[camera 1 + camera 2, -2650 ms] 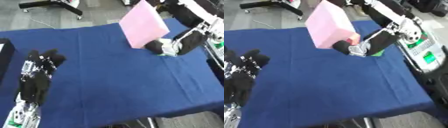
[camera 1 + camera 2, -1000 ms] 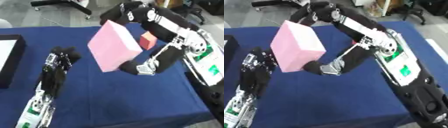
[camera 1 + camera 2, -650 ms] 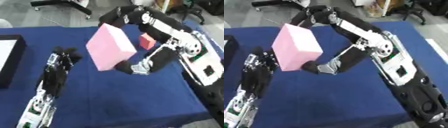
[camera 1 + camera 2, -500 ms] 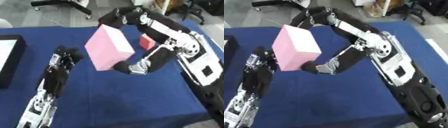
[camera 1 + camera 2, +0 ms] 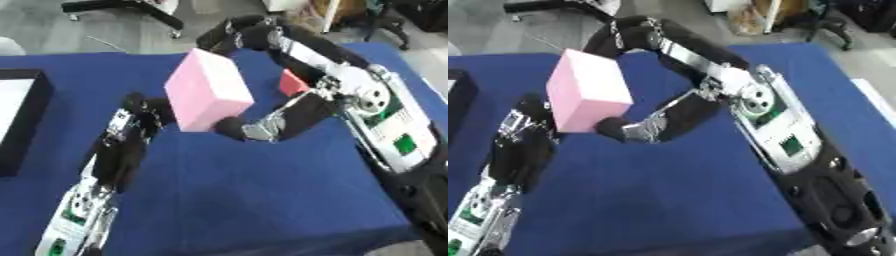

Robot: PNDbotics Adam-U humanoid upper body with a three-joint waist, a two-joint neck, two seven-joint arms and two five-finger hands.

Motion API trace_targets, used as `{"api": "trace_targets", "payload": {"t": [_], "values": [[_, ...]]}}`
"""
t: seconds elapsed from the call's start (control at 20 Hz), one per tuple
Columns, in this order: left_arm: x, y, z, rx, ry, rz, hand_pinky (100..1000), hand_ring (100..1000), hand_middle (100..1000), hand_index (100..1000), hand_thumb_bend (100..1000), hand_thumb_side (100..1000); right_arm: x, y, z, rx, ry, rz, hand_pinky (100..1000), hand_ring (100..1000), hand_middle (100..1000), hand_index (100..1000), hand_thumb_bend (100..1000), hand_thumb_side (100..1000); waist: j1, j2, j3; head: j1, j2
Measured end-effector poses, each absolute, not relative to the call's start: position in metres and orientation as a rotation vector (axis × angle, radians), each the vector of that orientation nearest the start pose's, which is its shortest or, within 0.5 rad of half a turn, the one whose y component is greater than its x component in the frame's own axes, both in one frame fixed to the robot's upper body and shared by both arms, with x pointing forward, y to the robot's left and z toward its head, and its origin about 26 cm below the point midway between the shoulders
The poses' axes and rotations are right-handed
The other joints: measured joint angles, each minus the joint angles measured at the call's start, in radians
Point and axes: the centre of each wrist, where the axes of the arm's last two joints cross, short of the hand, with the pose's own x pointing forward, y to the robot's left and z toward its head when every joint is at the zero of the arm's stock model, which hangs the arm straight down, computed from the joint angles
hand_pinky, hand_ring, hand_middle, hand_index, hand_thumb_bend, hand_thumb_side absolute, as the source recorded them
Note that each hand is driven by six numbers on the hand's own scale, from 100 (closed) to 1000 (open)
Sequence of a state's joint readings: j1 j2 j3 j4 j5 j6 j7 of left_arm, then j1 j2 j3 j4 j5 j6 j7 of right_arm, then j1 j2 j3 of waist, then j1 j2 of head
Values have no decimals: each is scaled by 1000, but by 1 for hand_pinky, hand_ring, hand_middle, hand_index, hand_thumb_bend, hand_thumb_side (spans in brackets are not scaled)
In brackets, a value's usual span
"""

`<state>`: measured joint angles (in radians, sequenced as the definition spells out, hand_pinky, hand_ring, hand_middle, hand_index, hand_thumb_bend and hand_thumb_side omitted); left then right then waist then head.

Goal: Pick up the objects with one hand, pass them to the other hand, and then place them into the box on the other side of the table.

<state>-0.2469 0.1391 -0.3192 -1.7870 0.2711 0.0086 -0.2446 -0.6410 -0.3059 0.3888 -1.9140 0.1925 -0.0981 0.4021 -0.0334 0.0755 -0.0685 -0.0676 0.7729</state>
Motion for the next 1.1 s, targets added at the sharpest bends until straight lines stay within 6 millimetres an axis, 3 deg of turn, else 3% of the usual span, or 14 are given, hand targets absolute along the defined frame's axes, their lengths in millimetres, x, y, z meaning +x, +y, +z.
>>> {"api": "trace_targets", "payload": {"t": [0.25,0.3,0.35,1.1], "values": [[306,157,104,-709,-1853,-535,944,757,561,752,300,941,314,-131,237,-100,3096,-1905,803,885,736,510,425,262,-1,0,0,0,0],[306,156,103,-716,-1849,-537,945,757,563,753,301,942,315,-131,237,-76,3100,-1916,802,884,735,512,422,216,-1,0,0,0,0],[306,156,103,-720,-1844,-539,945,757,565,761,317,958,315,-130,236,-54,3101,-1926,802,884,737,515,418,259,-1,0,0,0,0],[309,151,94,-725,-1762,-550,943,754,567,778,492,1000,325,-127,222,214,2898,-2237,805,887,743,536,373,244,-4,0,-4,-4,0]]}}
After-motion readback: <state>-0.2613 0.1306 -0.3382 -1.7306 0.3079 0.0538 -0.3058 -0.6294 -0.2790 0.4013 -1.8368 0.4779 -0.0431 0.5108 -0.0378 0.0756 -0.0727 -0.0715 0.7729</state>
